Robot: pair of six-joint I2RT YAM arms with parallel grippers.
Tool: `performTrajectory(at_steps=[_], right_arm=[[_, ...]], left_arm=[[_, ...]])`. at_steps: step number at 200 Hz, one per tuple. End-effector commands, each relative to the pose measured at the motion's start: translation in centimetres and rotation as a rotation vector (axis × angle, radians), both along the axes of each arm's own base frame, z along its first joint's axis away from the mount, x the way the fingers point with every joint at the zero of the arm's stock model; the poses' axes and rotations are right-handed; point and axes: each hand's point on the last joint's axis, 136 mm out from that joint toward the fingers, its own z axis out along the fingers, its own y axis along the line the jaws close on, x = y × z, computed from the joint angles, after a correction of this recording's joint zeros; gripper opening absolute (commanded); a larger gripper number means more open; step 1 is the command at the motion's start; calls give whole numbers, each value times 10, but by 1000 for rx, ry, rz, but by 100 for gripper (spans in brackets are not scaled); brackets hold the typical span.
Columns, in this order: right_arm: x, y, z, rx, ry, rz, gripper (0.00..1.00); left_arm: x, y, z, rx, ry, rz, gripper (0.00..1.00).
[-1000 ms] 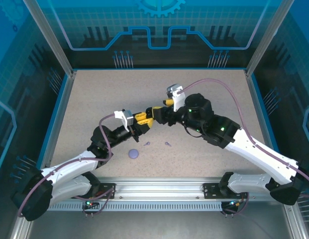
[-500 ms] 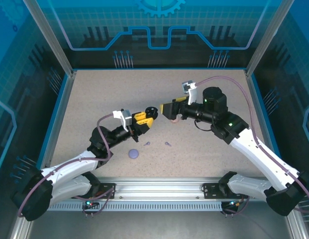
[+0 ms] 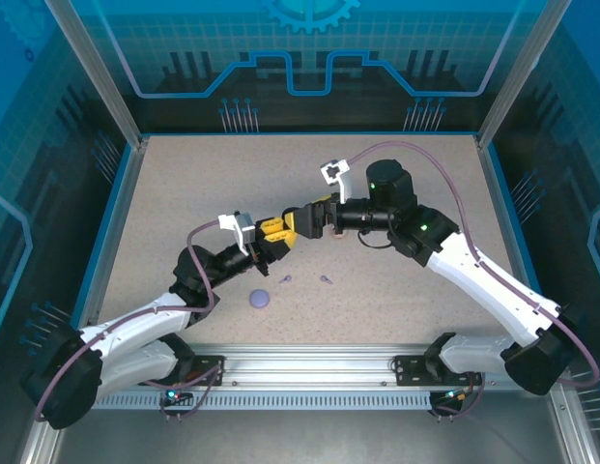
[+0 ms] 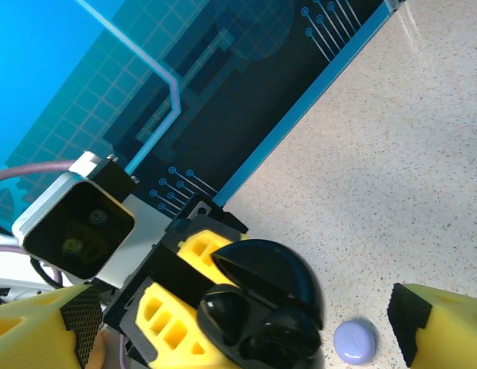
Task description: Insert wireless bluetooth earbuds into charging case
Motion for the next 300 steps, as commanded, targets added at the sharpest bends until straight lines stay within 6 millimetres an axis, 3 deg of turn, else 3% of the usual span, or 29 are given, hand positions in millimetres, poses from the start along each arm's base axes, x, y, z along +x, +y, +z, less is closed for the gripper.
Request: performTrajectory(at_steps=[1,194,300], right_arm=[[-9,3,16,7,-38,34,97],[-18,0,14,-44,-31,28,92],[-23,-4,22,-45,-77,30,91]], left_arm=[[-7,1,23,-39,-66,-13,3],[4,1,11,-11,-37,35,3],[6,0,7,-4,-27,33,3]])
